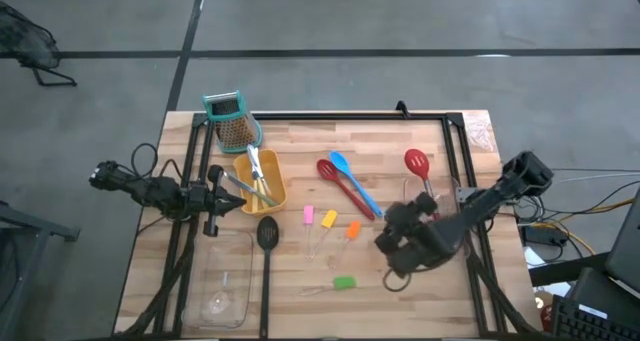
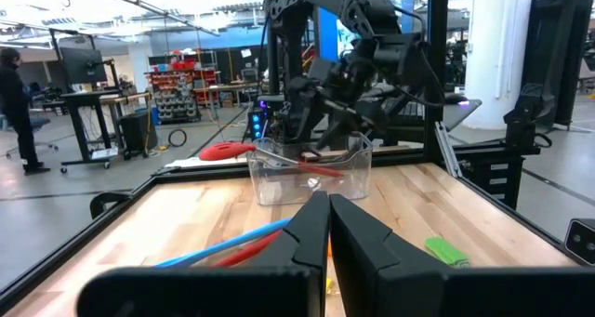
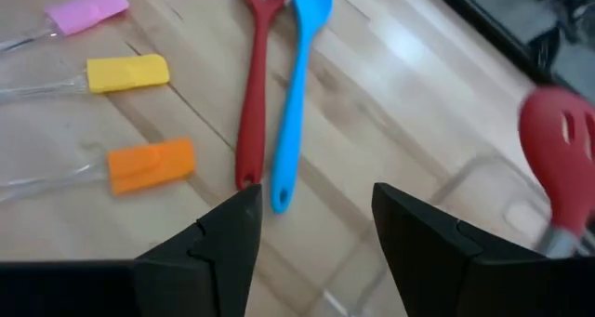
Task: Pick & Place Kitchen Items
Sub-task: Put the red slotted spoon into the right transparent bin
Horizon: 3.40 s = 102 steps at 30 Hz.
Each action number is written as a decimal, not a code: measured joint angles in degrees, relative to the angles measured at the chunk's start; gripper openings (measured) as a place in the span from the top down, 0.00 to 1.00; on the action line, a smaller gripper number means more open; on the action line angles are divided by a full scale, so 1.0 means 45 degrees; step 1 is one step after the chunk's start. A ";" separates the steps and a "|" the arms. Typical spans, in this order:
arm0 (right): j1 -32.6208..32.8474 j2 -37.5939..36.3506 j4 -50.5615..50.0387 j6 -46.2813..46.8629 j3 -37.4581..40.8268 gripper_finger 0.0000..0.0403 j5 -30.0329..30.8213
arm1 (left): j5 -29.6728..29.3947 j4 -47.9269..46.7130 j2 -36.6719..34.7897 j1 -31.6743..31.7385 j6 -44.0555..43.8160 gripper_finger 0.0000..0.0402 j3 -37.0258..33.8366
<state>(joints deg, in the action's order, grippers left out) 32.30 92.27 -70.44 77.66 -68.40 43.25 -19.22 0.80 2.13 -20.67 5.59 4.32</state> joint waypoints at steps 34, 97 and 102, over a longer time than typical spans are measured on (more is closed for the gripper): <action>-0.7024 0.2631 0.6926 -1.0042 -0.0706 0.56 -0.5104 | 0.0004 -0.0005 0.0000 0.0000 0.0001 0.95 -0.0005; -0.6666 0.2663 1.0265 -1.0993 0.0375 0.85 -0.6718 | 0.0004 -0.0097 0.0005 0.0010 0.0004 0.95 -0.0005; -0.6116 0.1730 0.9023 -1.0525 0.0144 0.85 -0.6601 | 0.0005 -0.0100 0.0000 0.0010 0.0004 0.95 -0.0005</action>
<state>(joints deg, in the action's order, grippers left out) 4.77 100.05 -29.83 30.30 -67.75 13.54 -19.20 0.35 2.13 -20.62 5.61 4.29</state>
